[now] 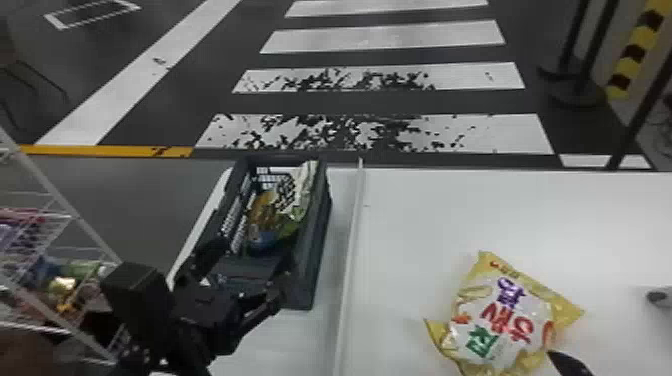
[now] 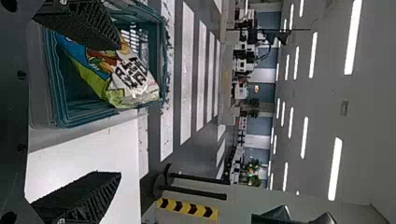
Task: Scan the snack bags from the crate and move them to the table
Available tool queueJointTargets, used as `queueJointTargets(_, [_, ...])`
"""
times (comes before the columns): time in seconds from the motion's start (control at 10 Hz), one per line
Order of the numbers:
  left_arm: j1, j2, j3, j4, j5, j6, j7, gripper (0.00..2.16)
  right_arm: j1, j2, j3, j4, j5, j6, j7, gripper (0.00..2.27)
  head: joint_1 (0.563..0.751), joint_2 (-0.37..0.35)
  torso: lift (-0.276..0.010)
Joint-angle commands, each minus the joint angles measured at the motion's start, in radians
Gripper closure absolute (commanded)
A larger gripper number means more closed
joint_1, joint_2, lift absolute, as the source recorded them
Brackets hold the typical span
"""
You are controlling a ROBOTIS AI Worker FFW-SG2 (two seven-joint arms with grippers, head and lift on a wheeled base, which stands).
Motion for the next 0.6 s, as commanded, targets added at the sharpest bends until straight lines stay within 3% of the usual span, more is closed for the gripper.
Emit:
queueJointTargets(0.0, [0.016, 0.004, 0.021, -0.005, 0.017, 0.000, -0.004, 0.03, -0.049, 0.014, 0.030, 0.046, 0.005, 0.013, 0.000, 0.12, 0.695, 0.186, -0.095])
queueJointTargets(0.5, [0.027, 0.002, 0.021, -0.027, 0.016, 0.000, -0.016, 0.03, -0.151, 0.081, 0.106, 0.139, 0.036, 0.056, -0.018, 0.11, 0.695, 0.234, -0.095])
